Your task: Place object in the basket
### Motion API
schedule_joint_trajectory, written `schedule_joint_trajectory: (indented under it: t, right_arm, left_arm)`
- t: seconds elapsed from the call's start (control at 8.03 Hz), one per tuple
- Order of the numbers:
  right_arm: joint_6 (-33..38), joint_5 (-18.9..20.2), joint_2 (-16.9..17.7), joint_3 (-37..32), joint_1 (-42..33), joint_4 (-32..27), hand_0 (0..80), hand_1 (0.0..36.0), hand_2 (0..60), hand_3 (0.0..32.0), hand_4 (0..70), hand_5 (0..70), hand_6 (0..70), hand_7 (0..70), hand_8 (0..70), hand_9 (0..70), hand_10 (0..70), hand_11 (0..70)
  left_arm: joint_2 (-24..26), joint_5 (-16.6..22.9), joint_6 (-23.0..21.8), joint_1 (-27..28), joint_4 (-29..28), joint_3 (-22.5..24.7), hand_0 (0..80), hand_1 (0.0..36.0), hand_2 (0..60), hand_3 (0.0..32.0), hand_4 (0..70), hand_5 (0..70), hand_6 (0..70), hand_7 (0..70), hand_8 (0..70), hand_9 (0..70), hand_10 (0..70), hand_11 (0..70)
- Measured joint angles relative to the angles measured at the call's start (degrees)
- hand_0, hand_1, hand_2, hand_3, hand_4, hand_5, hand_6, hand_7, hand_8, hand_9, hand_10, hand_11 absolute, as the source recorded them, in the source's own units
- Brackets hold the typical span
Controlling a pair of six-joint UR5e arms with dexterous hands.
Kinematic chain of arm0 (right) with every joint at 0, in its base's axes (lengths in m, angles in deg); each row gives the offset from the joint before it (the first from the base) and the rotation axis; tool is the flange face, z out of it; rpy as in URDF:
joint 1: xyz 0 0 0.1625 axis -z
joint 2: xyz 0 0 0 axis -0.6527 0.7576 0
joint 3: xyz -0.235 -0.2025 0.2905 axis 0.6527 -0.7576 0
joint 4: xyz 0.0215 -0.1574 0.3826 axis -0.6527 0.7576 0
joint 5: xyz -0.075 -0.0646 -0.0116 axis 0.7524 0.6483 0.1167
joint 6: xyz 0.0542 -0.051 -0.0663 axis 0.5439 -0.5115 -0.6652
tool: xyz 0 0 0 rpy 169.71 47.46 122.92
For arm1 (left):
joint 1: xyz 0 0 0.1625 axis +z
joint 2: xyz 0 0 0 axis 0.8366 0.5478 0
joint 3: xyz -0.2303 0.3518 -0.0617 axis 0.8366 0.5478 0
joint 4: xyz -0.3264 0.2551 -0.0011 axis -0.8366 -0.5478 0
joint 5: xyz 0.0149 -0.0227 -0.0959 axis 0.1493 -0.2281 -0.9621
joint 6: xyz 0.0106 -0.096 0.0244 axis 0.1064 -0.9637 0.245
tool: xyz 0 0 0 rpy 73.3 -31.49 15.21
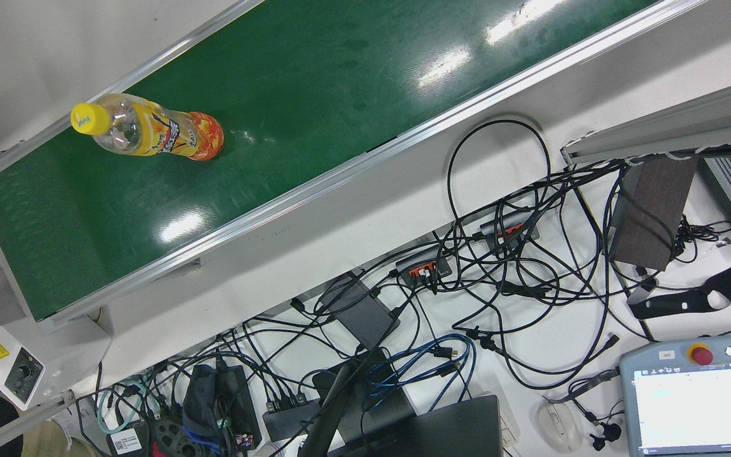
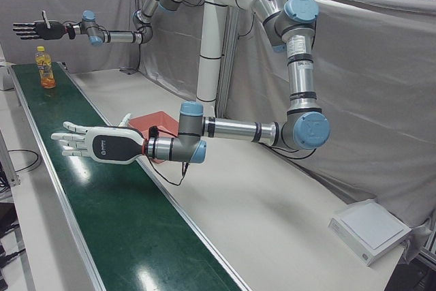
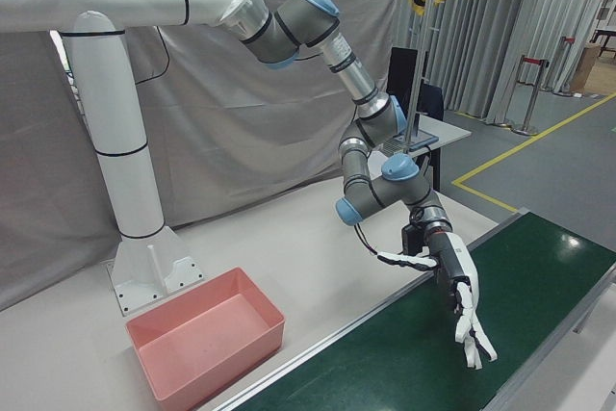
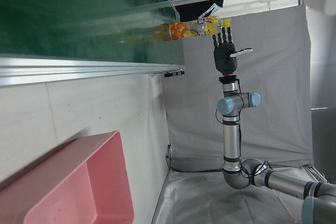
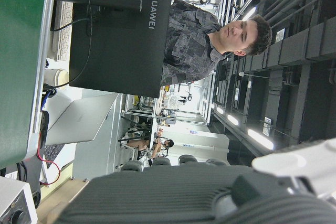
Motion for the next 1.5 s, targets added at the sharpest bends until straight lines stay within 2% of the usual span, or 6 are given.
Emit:
schedule_joint_trajectory:
  t: [0.5,0.75,1.5]
  right_arm:
    - [0.0,0.0,0.0,0.0,0.0,0.0,0.0,0.0,0.0,0.0,0.0,0.0,0.0,0.0,0.0,0.0,0.0,0.0]
    - [0.0,0.0,0.0,0.0,0.0,0.0,0.0,0.0,0.0,0.0,0.0,0.0,0.0,0.0,0.0,0.0,0.0,0.0]
    - [0.0,0.0,0.0,0.0,0.0,0.0,0.0,0.0,0.0,0.0,0.0,0.0,0.0,0.0,0.0,0.0,0.0,0.0]
  left_arm:
    - [0.0,0.0,0.1,0.1,0.1,0.0,64.1,5.3,0.0,2.0,10.9,17.3,0.5,1.7,7.6,10.3,2.6,5.5]
    - [0.0,0.0,0.1,0.1,0.2,0.0,61.3,4.0,0.0,2.6,10.9,16.8,0.4,1.6,7.6,10.3,2.4,5.0]
    - [0.0,0.0,0.0,0.1,0.4,0.1,59.9,3.2,0.0,2.2,11.0,17.9,0.5,1.4,7.9,10.8,2.5,5.1]
